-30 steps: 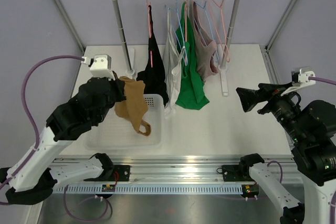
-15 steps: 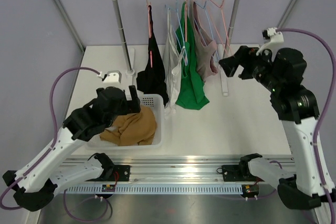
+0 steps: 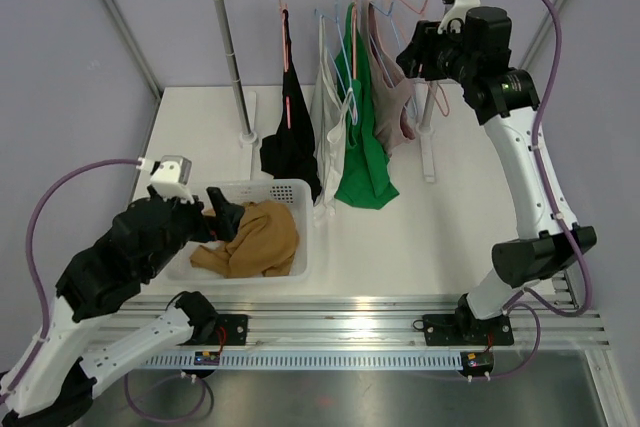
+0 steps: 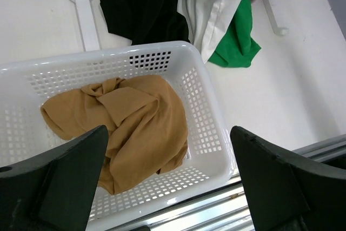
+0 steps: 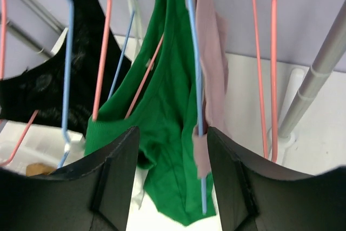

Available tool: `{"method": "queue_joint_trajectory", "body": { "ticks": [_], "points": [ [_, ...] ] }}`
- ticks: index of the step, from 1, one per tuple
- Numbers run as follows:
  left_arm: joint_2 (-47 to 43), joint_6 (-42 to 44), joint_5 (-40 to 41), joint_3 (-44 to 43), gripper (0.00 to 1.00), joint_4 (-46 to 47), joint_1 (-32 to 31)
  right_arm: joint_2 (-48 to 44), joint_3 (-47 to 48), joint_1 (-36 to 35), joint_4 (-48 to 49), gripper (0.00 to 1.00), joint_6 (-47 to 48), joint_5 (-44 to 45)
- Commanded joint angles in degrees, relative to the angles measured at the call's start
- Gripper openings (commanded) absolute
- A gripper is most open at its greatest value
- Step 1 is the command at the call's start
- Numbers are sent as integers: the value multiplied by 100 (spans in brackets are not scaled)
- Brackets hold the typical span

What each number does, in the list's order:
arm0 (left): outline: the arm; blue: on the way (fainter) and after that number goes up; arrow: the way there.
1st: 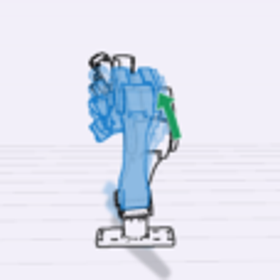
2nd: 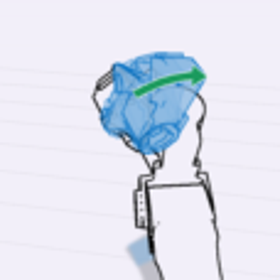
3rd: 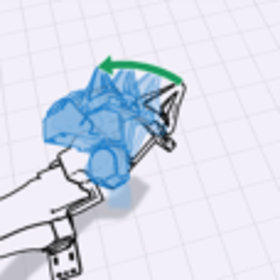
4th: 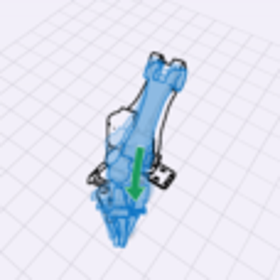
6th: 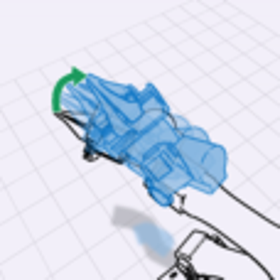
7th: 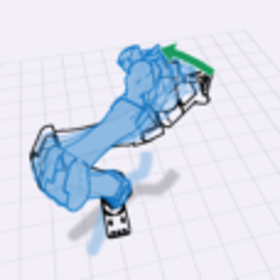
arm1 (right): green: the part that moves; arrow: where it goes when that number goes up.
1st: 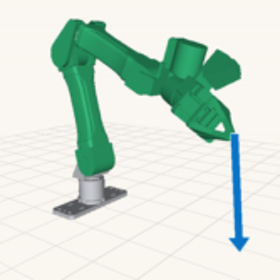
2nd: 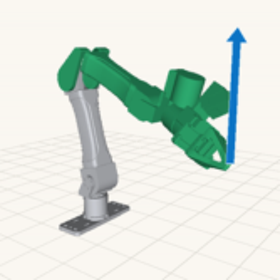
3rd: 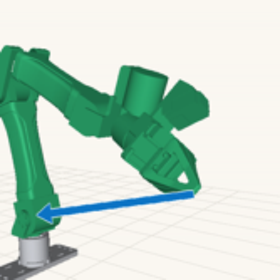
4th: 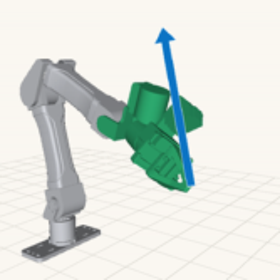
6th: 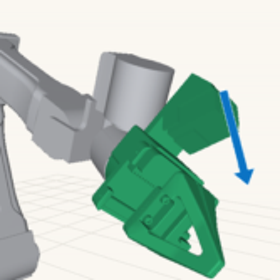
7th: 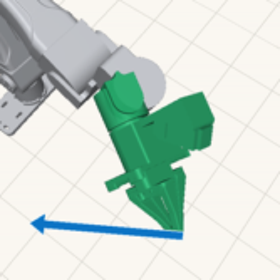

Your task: Remove the tank top from the hanger

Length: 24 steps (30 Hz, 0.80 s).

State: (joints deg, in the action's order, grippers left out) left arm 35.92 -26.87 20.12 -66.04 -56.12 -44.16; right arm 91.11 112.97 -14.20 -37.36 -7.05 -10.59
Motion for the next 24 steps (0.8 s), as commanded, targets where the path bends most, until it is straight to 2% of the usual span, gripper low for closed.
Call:
{"method": "queue_joint_trajectory", "body": {
  "ticks": [1, 6, 9, 10, 18, 19, 20, 24],
  "points": [
    [-524, 209, 395, 109, 99, -84, 13, 581, 743, 22, 80, 60, 291, 303],
    [-815, 288, 572, 346, 99, -31, 13, 1373, 1673, 22, -244, 58, 502, 260],
    [-797, 332, 642, 487, 99, 13, 13, 1848, 2157, 5, -464, 50, 564, 207],
    [-806, 358, 677, 539, 99, 22, 13, 1988, 2238, 5, -482, 39, 573, 215],
    [-788, 499, 818, 1005, 99, 364, 13, 2051, 2300, -83, -351, 25, 670, 355],
    [-780, 499, 862, 1032, 99, 373, 13, 2042, 2274, -92, -333, 19, 670, 365],
    [-771, 499, 871, 1041, 99, 382, 13, 2042, 2274, -101, -359, 5, 670, 399],
    [-692, 499, 888, 1041, 99, 382, 13, 1841, 2414, -154, -377, 0, 845, 540]
  ]
}}
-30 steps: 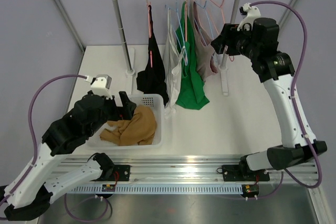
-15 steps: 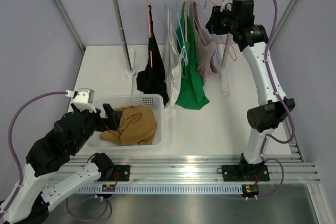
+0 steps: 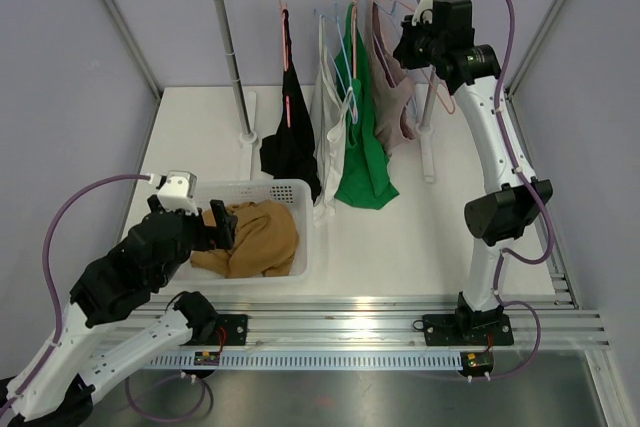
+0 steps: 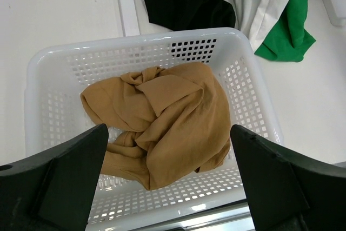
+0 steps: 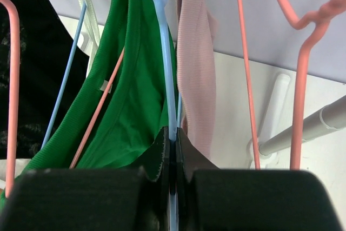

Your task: Remove the tank top from the hanger

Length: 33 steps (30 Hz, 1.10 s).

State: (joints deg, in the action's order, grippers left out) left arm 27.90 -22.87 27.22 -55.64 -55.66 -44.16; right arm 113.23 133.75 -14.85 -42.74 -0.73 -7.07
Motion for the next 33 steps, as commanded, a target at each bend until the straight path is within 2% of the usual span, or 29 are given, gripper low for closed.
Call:
{"method": "queue_joint_trajectory", "body": {
  "ticks": [1, 5, 13, 16, 20, 24, 28, 31, 33],
  "points": [
    [119, 99, 178, 0, 99, 362, 13, -389, 423, -105, 83, 0, 223, 223],
    [154, 73, 169, 9, 99, 433, 13, -477, 1011, -123, -120, 0, 214, 364],
    [277, 2, -102, -131, 99, 591, 13, -1048, 1039, -114, -575, 0, 143, 461],
    [426, 81, -506, -316, 99, 749, 13, -1548, 575, -123, -709, 0, 109, 470],
    [602, 134, -859, -457, 99, 1083, 13, -2479, -742, -123, -288, 0, -120, 469],
    [848, 29, -1280, -650, 99, 1451, 13, -3261, -1167, -114, -428, 0, -199, 470],
    [1409, -112, -2317, -965, 99, 2286, -48, -3825, -1440, -114, -638, 0, -322, 154],
    [1997, -34, -2117, -1421, 99, 2682, -539, -4124, -1274, -114, -1024, 0, -401, 100],
    [2376, 176, -1514, -1765, 99, 2823, -1163, -4344, -1212, -114, -1157, 0, -410, 206]
  ]
}}
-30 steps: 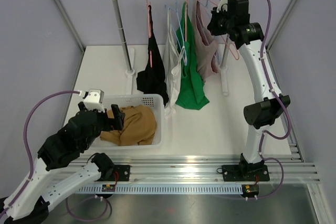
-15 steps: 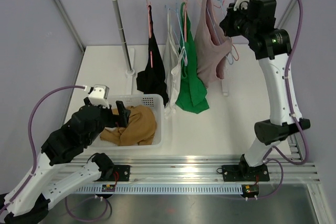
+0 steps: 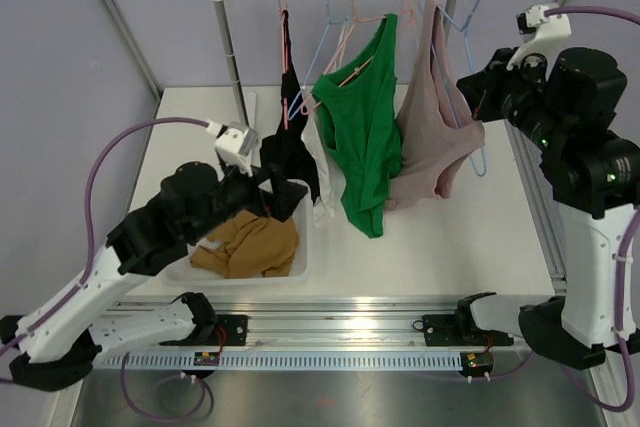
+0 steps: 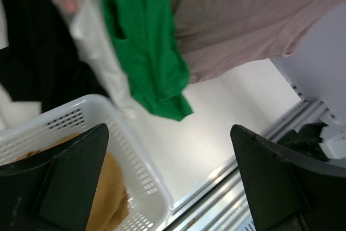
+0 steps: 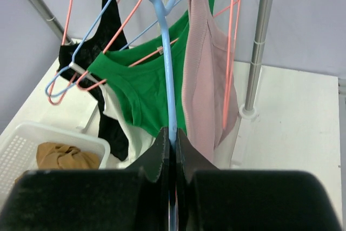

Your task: Remove the tank top from the hanger

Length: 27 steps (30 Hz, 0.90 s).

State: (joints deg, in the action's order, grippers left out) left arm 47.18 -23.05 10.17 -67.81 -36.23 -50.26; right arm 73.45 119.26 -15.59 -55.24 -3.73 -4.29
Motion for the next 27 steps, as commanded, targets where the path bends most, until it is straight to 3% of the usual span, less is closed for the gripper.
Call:
{"method": "queue_joint_trajectory", "body": {
  "ticks": [1, 4, 12, 18, 21, 27],
  "points": [
    [624, 265, 361, -714, 99, 898, -746, -445, 290, -40, -29, 0, -111, -37],
    [1345, 380, 565, -1391, 99, 1038, -1161, -604, 754, -40, -310, 0, -93, 60],
    [2637, 546, 178, -2807, 99, 1346, -1267, -955, 1284, -49, -1084, 0, -181, -379],
    [3016, 1301, 152, -3010, 99, 2302, -1487, -1640, 503, -49, -1462, 0, -304, -1169],
    [3253, 1530, -75, -3036, 99, 2645, -1504, -2200, -331, -40, -1358, 0, -400, -1442],
    [3649, 1575, -17, -2764, 98, 3183, -1513, -2862, -1379, -40, -1322, 0, -497, -1777]
  ]
}}
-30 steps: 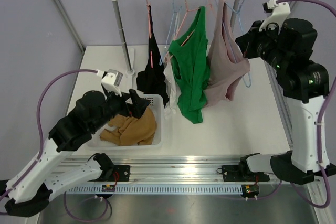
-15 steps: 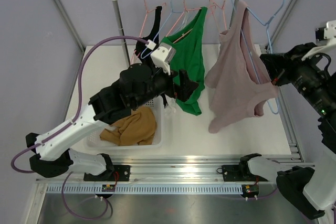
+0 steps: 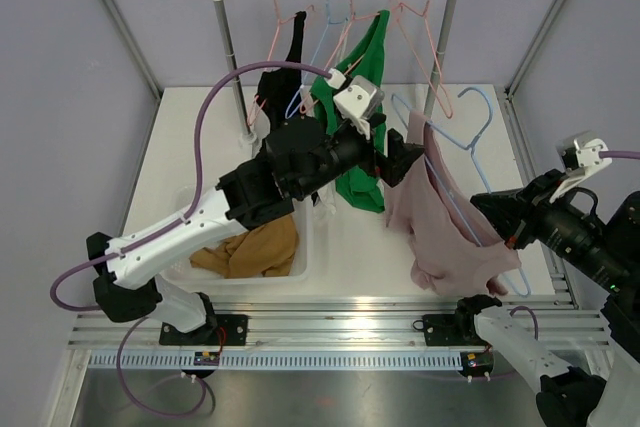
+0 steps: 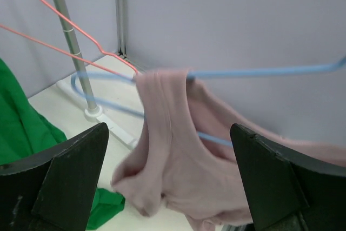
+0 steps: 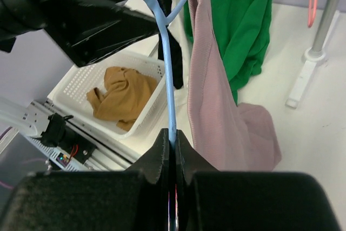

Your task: Remove the tank top from the hanger

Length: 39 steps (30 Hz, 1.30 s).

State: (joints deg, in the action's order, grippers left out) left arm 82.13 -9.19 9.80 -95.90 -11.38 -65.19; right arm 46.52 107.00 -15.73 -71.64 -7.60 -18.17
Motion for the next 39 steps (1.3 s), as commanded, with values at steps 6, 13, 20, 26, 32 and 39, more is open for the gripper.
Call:
{"method": "queue_joint_trajectory", "body": {
  "ticks": [6, 13, 20, 26, 32, 39],
  "points": [
    [541, 277, 513, 88, 78, 575, -20, -187, -250, -36, 203, 0, -40, -485],
    [603, 357, 786, 247, 20, 628, -20, -231, -364, -36, 299, 0, -40, -582],
    [225, -213, 2451, 493, 0, 84, 41, -363, -1101, -36, 553, 0, 118, -669],
    [-564, -1629, 2966, 922, 0, -945, 849, -653, -1796, -27, 774, 0, 346, -1680],
    [-1014, -1919, 2747, 1179, 0, -1296, 1254, -1083, -1973, -36, 984, 0, 504, -1663],
    [-1445, -2165, 2087, 1697, 0, -1288, 1263, -1803, -2569, -36, 2003, 0, 540, -1610]
  ]
}}
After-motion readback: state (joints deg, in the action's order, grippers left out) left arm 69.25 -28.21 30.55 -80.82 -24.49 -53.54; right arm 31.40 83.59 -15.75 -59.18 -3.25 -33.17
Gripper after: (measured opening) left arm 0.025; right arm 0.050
